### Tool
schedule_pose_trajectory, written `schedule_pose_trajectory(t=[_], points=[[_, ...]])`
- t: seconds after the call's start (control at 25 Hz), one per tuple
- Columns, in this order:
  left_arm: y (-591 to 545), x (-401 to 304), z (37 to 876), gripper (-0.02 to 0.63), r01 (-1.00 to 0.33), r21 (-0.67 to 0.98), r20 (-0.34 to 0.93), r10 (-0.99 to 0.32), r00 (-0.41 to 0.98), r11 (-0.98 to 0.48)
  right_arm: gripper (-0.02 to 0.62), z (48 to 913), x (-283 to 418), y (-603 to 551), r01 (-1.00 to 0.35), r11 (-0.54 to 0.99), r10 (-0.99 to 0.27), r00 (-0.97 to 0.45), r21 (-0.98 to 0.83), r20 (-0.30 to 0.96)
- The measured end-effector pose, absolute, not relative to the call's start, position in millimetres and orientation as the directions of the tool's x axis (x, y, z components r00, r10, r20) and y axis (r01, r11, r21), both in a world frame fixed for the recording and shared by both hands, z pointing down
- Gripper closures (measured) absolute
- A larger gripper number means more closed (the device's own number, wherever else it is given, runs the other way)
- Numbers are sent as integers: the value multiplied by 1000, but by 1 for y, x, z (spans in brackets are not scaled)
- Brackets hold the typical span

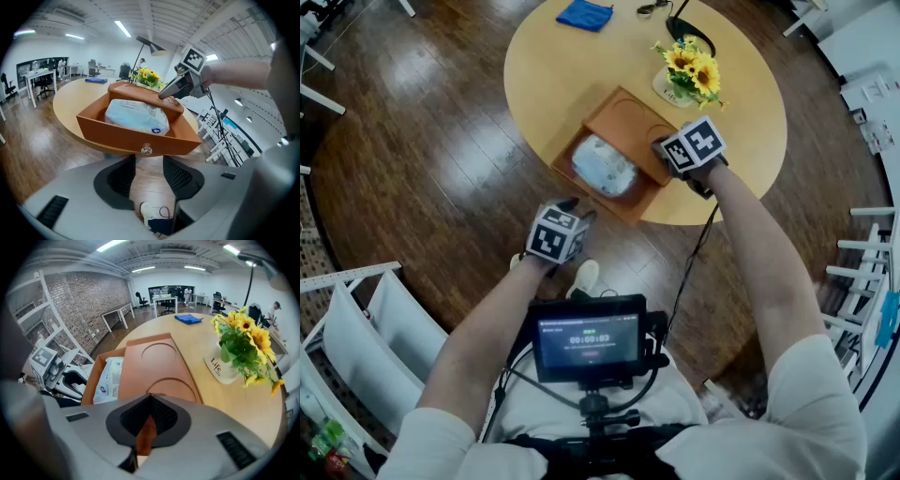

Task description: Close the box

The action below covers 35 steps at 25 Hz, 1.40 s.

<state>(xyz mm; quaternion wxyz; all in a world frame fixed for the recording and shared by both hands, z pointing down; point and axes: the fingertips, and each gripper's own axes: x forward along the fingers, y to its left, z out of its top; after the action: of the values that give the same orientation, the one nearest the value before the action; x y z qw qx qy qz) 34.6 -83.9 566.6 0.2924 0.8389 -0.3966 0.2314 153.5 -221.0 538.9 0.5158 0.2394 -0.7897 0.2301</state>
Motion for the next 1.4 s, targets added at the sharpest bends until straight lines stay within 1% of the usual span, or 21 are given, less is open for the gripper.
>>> schedule_pose_trajectory(t=[0.08,0.2,0.28,0.44,0.64,0.8,1.04,1.2,1.4], points=[[-91,37,570,452,-810,292,624,-540,564,-509,592,538,153,-224,-626,772,-163,-360,-109,918],[-99,39,573,475,-819,283,626,-551,552,-499,592,536,151,-226,-638,762,-184,-376,-110,908],[-103,39,572,537,-824,277,622,-562,546,-494,592,535,149,-226,-641,760,-194,-380,-106,905],[-110,43,571,540,-822,246,627,-563,539,-514,592,534,149,-226,-643,759,-203,-383,-102,901],[-121,49,573,543,-807,246,648,-528,549,-537,592,535,151,-224,-642,754,-172,-398,-140,901],[-131,55,568,543,-788,253,641,-513,571,-561,592,534,149,-223,-645,746,-148,-405,-167,902],[-168,79,566,543,-758,234,647,-485,589,-609,592,533,143,-219,-637,744,-117,-423,-203,898],[-194,97,559,543,-735,250,632,-469,617,-630,594,532,141,-216,-634,751,-123,-411,-186,903],[-203,103,557,543,-712,246,648,-434,626,-658,594,531,141,-217,-642,740,-119,-418,-200,901]])
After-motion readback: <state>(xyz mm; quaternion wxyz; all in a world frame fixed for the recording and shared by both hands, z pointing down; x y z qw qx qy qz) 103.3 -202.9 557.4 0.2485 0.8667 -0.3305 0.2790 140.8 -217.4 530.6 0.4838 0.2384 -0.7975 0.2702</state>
